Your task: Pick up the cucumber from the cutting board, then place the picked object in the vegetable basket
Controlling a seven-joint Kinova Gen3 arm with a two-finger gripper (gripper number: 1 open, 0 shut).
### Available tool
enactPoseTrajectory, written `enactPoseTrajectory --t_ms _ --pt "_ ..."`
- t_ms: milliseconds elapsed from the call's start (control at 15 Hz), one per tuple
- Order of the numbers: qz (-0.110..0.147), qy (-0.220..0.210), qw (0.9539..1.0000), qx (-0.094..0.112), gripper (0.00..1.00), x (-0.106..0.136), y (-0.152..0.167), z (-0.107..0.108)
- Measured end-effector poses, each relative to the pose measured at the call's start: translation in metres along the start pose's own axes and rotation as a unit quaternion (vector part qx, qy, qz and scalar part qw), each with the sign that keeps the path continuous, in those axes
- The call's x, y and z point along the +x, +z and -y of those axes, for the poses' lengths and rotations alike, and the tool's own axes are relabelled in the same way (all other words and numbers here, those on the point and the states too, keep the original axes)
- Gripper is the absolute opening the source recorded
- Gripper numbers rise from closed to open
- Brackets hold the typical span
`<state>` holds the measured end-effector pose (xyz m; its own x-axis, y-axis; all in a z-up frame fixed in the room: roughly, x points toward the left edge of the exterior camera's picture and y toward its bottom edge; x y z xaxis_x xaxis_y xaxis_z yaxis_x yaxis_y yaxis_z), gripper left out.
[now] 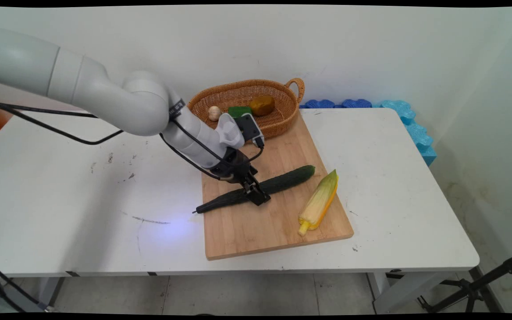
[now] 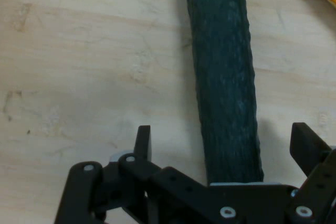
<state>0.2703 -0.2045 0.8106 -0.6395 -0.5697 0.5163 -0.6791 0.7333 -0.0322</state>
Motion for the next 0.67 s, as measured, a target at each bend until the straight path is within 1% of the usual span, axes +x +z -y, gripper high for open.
enactPoseTrajectory --t_ms 200,267,667 --pt "0.001 0.002 1.0000 0.002 1.00 0.002 0.005 -0.001" --pt "0.001 0.003 1.0000 0.002 0.00 0.002 0.007 -0.002" --pt "0.001 0.007 1.0000 0.006 0.00 0.005 0.013 -0.003"
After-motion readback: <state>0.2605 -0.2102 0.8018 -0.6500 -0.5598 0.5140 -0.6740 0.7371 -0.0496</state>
